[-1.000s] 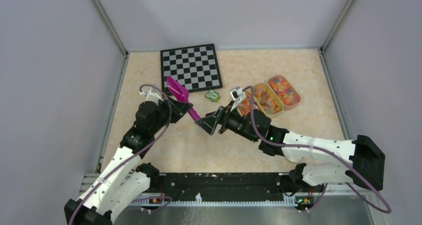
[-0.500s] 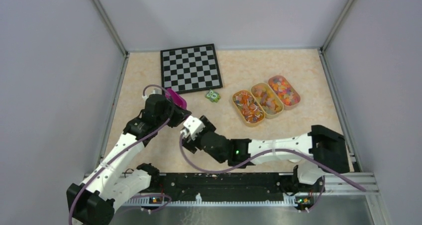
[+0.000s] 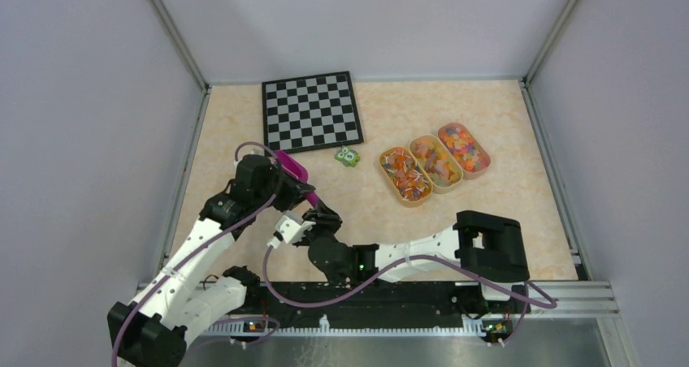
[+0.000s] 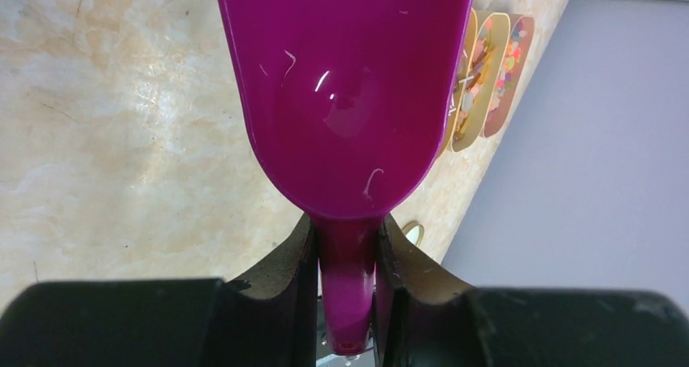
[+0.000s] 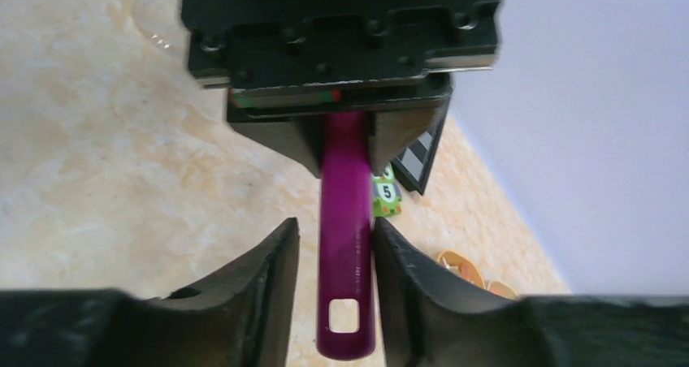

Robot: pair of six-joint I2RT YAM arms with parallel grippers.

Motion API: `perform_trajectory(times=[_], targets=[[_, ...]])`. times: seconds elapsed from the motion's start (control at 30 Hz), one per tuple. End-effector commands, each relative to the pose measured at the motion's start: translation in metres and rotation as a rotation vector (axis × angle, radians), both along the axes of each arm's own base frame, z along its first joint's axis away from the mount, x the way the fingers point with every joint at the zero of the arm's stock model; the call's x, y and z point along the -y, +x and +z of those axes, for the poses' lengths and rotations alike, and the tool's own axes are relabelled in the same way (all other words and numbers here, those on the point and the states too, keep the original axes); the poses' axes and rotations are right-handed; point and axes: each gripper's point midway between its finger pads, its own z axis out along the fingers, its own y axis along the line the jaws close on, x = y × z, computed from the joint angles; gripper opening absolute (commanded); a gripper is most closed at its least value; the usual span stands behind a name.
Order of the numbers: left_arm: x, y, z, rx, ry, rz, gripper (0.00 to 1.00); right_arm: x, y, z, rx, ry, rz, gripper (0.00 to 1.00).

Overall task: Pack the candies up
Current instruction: Adjust the spatula.

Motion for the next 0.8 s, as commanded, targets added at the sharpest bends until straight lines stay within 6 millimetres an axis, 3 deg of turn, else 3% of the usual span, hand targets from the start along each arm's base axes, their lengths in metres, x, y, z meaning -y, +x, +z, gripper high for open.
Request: perform_trajectory(times=[0.0,0.13,0.2,0.3,0.4,0.53,0.63,0.77], targets=[[0.01,0.001,0.034,0.083,-0.078,-0.039,0.0,0.001,0.003,0.033,0.071,0.111,-0.063,0.3],[0.014,-0.001,0.041,0.115,-0.111,-0.062,0.07,0.007,0.003,0.034,0.069,0.14,-0.068,0.08],[0.016,-0.001,0.047,0.149,-0.118,-0.075,0.21,0.008,0.001,0.036,0.061,0.16,-0.057,0.0],[0.017,0.001,0.055,0.218,-0.134,-0.087,0.39,0.011,0.0,0.04,0.036,0.212,-0.041,0.0],[0.017,0.001,0.064,0.285,-0.149,-0.096,0.63,0.016,0.002,0.041,0.001,0.26,-0.031,0.0],[0.016,0.002,0.068,0.316,-0.142,-0.102,0.82,0.028,0.007,0.039,-0.084,0.338,-0.031,0.0],[0.014,0.003,0.067,0.335,-0.11,-0.111,0.87,0.04,0.008,0.031,-0.182,0.387,-0.018,0.0],[0.007,0.007,0.054,0.324,-0.052,-0.084,0.85,0.053,0.004,0.024,-0.352,0.505,0.016,0.0]])
